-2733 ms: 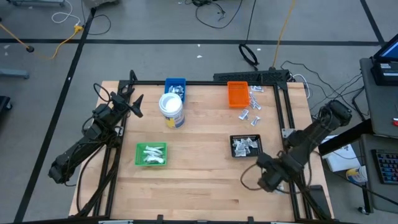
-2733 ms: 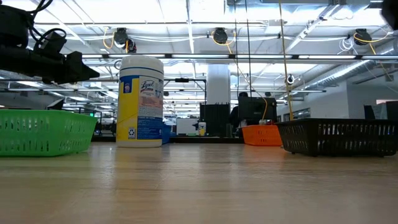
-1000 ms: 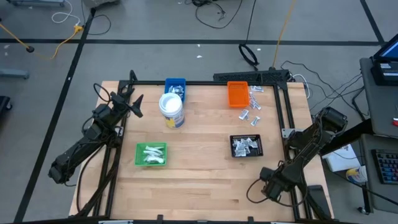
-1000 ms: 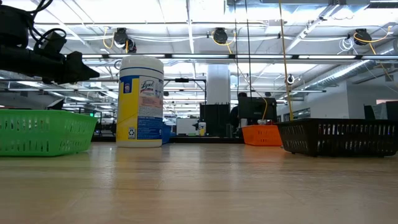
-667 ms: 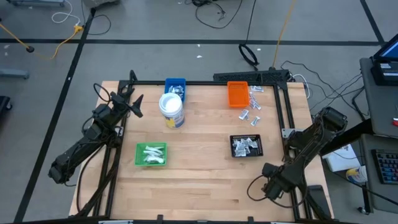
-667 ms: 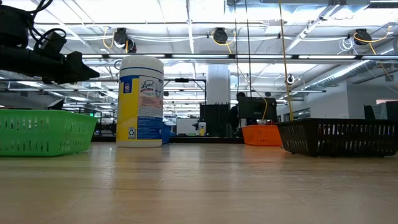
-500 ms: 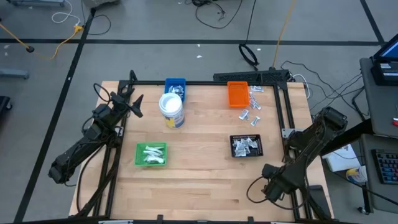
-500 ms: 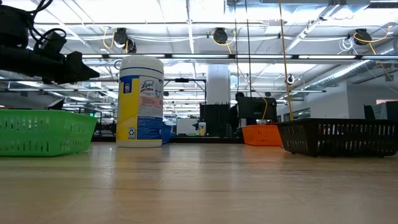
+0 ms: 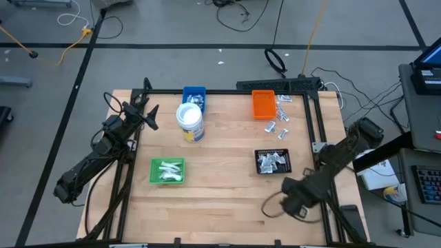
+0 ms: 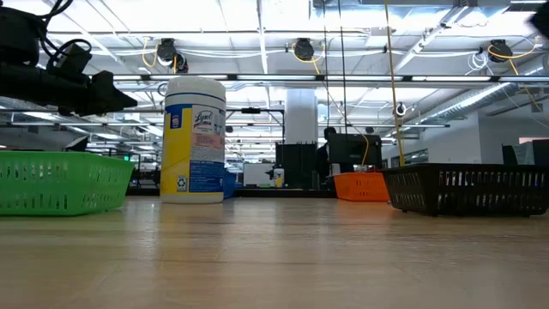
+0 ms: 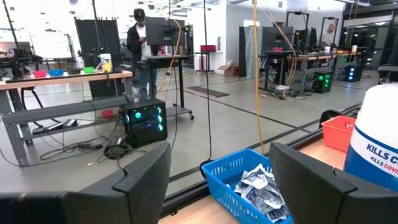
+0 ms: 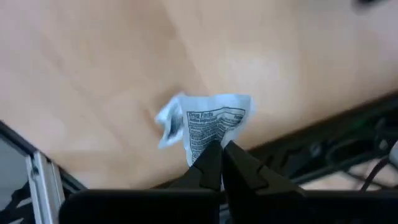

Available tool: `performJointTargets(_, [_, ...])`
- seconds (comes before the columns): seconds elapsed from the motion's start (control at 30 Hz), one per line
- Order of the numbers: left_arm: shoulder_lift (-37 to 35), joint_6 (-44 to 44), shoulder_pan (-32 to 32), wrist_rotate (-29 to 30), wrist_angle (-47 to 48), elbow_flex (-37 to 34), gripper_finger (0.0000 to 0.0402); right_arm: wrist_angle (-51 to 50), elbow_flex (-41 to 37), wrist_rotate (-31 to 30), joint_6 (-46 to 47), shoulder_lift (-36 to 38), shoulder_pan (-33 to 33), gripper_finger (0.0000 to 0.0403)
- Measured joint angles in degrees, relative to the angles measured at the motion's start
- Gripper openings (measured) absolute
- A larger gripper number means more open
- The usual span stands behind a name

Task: Pick & Place First Aid Supplies
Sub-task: Put the gray towelette pack into the black bin

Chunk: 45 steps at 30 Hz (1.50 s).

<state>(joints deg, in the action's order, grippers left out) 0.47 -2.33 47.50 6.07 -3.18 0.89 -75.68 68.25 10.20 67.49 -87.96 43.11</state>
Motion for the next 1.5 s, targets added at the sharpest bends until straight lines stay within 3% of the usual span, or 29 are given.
performJointTargets(0.4, [0.0,0.0,0.0,0.0,0.0,0.0,0.0273,-0.1,0.0,-7.1,-27.0,0.0,-22.4,0.0])
performJointTargets(0.67, [0.0,0.0,0.0,0.0,0.0,0.0,0.0274,-0.1,0.0,-7.6,-37.3,0.0,-33.7,0.0])
performJointTargets(0.9, [0.0,0.0,0.0,0.0,0.0,0.0,0.0274,0.4,-0.1,-8.3,-39.4,0.0,-36.3,0.0])
performJointTargets(1.3, [0.0,0.0,0.0,0.0,0.0,0.0,0.0274,16.5,-8.4,-14.8,-41.3,0.0,-37.2,0.0001])
performJointTargets(1.5, [0.0,0.0,0.0,0.0,0.0,0.0,0.0273,16.8,-9.0,-16.2,-38.8,0.0,-37.2,0.004])
